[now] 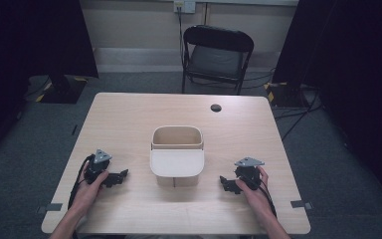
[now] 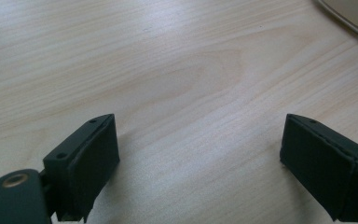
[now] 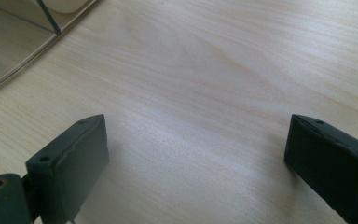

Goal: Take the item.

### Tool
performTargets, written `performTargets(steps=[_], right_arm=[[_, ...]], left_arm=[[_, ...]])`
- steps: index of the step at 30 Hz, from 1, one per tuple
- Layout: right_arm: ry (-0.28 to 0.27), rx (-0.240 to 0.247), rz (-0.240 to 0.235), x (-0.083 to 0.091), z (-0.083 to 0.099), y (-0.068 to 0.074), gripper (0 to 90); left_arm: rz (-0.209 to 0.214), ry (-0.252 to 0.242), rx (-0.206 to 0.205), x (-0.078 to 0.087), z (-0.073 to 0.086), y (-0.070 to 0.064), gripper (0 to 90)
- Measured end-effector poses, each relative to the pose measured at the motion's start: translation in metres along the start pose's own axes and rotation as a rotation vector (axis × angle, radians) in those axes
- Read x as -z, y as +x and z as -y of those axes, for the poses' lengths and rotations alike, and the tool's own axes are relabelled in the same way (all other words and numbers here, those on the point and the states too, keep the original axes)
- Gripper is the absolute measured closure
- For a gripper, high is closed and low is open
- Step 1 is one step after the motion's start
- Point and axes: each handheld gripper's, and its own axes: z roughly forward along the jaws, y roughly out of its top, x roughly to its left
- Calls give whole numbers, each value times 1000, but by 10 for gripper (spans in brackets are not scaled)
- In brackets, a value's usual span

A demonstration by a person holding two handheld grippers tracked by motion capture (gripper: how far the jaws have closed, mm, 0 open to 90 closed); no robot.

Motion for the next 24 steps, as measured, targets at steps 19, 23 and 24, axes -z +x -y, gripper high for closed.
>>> performTargets(steps=[19,23,24], right_arm=[[-3,-20,-10,5,-2,-1,158],[-24,-24,-11,8,-3,1,151],[-31,-23,-14,9,-3,1,149]], left_arm=[[7,4,-5,0,0,1,106],[7,4,-5,0,0,1,106],[6,3,-5,0,0,1,106]])
